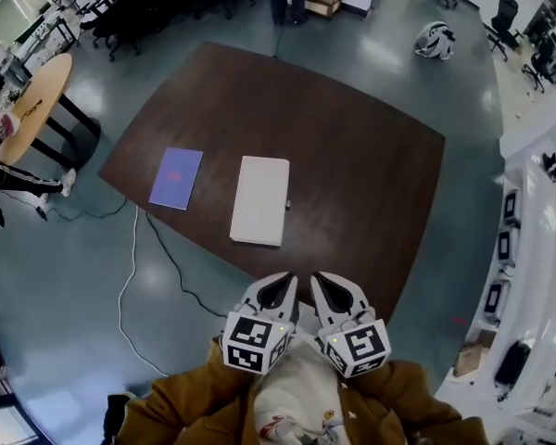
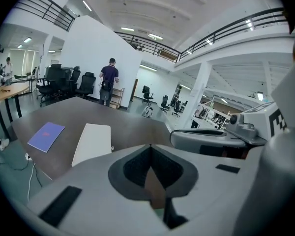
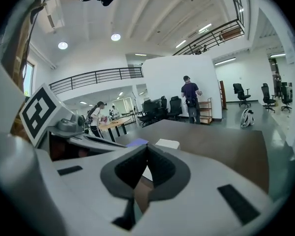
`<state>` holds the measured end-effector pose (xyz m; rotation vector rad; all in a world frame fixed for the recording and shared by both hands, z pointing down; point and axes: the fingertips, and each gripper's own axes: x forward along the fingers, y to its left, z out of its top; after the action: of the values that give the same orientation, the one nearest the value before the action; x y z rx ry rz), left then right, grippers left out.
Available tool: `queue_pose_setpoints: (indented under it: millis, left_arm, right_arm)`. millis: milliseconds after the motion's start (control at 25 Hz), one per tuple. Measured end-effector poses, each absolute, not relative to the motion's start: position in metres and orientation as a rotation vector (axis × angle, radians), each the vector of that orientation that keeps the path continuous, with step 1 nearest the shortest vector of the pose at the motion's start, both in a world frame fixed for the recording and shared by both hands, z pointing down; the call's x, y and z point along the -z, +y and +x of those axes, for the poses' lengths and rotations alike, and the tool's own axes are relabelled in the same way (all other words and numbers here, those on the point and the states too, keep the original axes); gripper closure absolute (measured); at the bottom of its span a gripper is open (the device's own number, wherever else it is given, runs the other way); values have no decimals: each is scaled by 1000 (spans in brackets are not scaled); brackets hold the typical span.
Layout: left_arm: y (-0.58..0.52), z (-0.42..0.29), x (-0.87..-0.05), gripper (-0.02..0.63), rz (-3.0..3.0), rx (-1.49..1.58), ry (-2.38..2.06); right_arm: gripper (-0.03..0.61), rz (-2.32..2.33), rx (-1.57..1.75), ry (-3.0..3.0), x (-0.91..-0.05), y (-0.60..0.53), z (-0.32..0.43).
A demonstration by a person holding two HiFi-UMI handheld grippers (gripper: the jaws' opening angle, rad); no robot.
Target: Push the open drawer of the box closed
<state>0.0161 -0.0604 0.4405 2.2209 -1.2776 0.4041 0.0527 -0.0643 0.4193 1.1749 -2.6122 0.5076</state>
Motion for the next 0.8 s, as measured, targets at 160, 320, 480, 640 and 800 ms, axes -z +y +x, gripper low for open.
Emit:
queue_pose_setpoints:
  millis: [160, 320, 480, 640, 800]
  left_arm:
    - [-60, 22, -439, 607, 2239, -409, -1264]
    - [-58, 26, -438, 607, 2254, -407, -1255]
    - [-57, 28, -435, 607, 2261, -400, -1257]
    - [-60, 27, -436, 607, 2262, -399, -1262]
    - [-63, 21, -434, 607, 2261, -390, -1272]
  right_arm:
    - [574, 1194, -486, -2600, -422, -54, 55]
    - [574, 1207, -489, -2598, -422, -51, 56]
    - [574, 1225, -489, -2604, -418, -53, 62]
    - [574, 1232, -483, -2614, -416, -57, 62]
    - [574, 1230, -488, -2620, -416, -60, 59]
